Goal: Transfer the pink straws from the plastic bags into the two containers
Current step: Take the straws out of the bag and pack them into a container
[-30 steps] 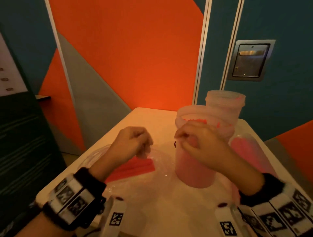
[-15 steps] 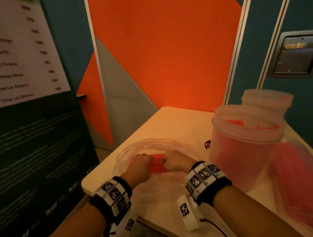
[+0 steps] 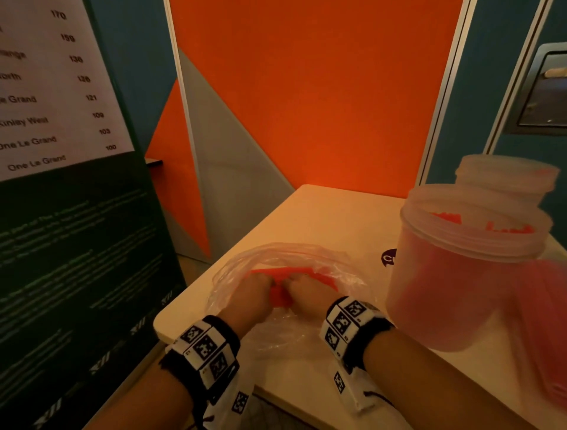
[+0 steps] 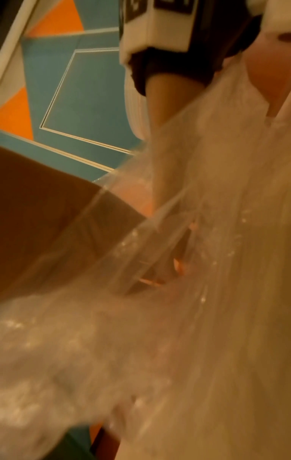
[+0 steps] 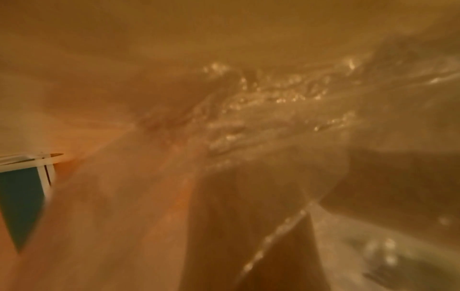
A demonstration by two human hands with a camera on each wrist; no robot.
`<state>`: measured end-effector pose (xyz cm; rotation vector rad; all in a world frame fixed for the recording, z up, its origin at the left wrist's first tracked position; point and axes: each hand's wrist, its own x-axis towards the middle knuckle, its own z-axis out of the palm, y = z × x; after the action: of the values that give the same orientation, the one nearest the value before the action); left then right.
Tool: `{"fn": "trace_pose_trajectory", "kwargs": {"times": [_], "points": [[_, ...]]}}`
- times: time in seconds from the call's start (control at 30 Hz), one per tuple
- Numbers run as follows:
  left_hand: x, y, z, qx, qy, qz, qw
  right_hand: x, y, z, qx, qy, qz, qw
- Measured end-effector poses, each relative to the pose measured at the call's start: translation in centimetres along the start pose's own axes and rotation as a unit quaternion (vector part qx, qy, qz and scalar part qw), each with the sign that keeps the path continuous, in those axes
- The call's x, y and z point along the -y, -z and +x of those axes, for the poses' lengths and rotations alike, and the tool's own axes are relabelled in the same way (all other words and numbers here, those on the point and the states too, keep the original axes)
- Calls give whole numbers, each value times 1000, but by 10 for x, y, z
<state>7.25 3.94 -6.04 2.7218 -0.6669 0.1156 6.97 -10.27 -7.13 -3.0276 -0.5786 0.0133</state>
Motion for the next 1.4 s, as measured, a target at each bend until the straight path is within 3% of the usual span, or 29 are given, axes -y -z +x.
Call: {"fn": "trace_pose_trajectory", "kwargs": {"times": [0.17, 0.27, 0.4, 0.53, 0.67, 0.73, 0.8, 0.9, 1.13, 1.4], "points": [[6, -4, -4, -3, 0, 12, 1000, 8, 0, 1, 7, -10, -29, 1000], [7, -1, -4, 1, -22, -17, 1000, 15, 2, 1, 12, -36, -41, 998], [-2, 14, -7, 4, 0, -84, 996, 17, 1, 0, 43, -59, -68, 995], [-12, 37, -8, -41, 27, -288, 957, 9, 11, -6, 48, -58, 25, 997], [-14, 47, 2, -65, 88, -373, 921, -1, 32, -25, 38, 38, 76, 996], [-11, 42, 13, -18, 61, -314, 947, -3, 36, -37, 41, 76, 68, 994], [-12, 29, 22, 65, -2, -149, 987, -3, 35, -47, 49, 91, 74, 992], [-22, 3, 24, 148, -95, 51, 983, -5, 32, -53, 65, 95, 68, 991], [-32, -14, 26, 148, -141, 133, 970, -14, 39, -65, 43, 104, -43, 993], [-42, -8, 32, 164, -141, 175, 961, -20, 49, -76, -1, 126, -58, 990]]}}
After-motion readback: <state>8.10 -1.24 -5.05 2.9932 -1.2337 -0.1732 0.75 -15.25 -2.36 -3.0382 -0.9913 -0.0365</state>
